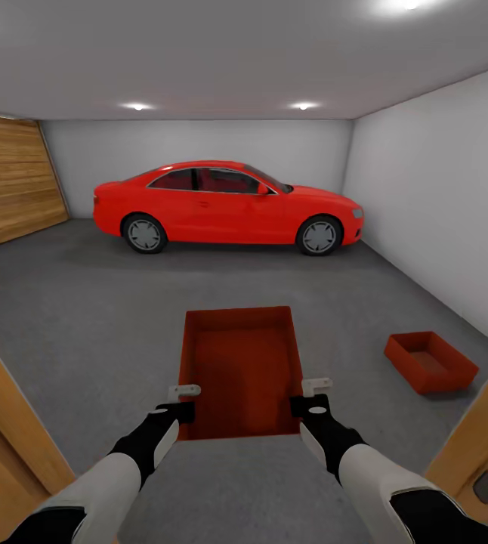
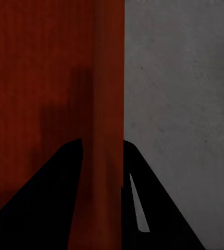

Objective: Move the two storage containers from the living room to the garage. In the garage, place one container on the floor and stack the other container on top of it (either order is fine).

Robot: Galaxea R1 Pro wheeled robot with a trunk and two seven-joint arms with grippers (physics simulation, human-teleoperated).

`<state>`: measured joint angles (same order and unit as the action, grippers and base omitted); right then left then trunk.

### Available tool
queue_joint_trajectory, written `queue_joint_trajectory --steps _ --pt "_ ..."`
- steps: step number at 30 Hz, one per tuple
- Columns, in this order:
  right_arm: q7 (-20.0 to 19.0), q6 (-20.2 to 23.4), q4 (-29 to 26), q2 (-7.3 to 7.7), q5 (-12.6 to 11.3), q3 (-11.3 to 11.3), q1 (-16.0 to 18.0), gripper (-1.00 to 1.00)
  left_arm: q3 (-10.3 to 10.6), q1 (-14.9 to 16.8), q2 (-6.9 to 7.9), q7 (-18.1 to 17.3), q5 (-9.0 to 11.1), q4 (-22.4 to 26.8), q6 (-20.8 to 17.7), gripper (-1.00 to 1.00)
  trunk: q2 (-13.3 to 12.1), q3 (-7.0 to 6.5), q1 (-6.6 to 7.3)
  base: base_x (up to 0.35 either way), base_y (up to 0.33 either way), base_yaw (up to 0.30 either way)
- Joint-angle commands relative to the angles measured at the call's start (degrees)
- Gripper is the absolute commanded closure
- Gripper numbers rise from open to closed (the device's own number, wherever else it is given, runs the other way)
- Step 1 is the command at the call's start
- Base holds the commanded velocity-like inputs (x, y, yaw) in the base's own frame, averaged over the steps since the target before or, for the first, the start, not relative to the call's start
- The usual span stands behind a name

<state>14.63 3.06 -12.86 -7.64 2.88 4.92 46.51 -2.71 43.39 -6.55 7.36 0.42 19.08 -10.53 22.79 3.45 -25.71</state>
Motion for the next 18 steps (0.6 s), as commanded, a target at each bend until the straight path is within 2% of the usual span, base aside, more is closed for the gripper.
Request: queue_joint_trajectory --steps 1,18 --pt "0.14 0.28 0.21 0.44 -0.92 0.35 0.07 1.00 1.04 0.03 1.98 0.20 0.19 0.26 0.69 1.00 0.13 0.13 -0.07 0.322 0.000 0.000" --pt "0.14 0.28 0.21 0.44 -0.94 0.35 0.07 1.00 1.04 0.03 2.03 0.20 0.22 0.16 0.69 1.00 0.13 0.13 -0.07 0.322 0.000 0.000"
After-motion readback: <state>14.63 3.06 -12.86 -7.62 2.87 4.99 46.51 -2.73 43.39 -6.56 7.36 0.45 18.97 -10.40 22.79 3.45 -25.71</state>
